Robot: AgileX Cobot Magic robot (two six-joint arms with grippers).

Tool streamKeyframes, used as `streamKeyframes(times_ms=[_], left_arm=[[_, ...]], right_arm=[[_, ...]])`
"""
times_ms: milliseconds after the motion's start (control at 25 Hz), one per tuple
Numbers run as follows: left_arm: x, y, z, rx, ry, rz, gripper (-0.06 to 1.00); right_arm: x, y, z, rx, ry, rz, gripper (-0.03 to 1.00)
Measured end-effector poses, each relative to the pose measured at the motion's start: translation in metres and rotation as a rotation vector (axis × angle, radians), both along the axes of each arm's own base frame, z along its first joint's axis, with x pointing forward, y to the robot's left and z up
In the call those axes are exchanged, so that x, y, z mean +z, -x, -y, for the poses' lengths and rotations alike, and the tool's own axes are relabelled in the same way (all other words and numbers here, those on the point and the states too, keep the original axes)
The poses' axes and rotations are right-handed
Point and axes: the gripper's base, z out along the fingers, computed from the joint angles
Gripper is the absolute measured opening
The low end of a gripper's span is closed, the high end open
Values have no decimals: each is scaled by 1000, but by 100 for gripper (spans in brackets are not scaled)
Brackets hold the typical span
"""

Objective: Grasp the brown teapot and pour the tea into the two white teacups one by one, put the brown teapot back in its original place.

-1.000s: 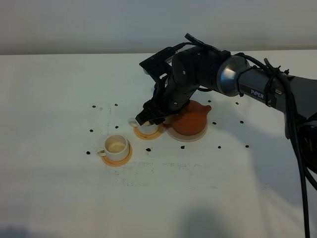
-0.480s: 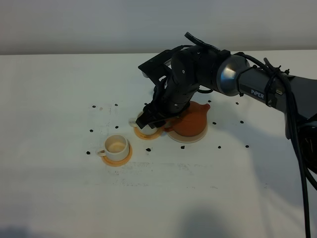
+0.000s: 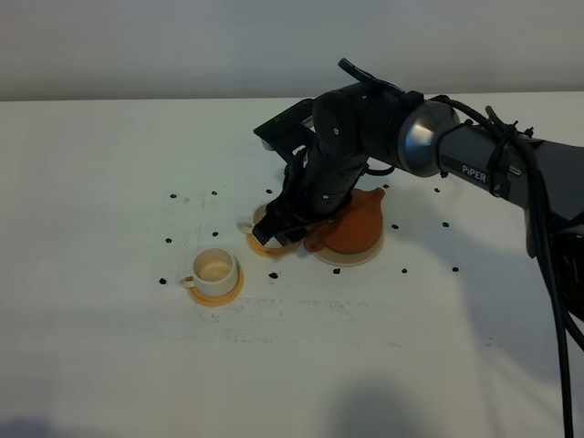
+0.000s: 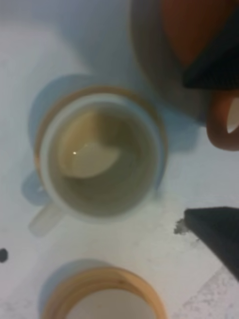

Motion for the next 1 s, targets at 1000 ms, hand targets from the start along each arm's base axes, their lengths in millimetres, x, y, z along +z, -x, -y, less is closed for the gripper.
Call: streamKeyframes(times_ms=[1000], left_arm=[[0, 0, 0, 0, 0, 0, 50]], right_arm=[[0, 9, 9, 37, 114, -79, 49]])
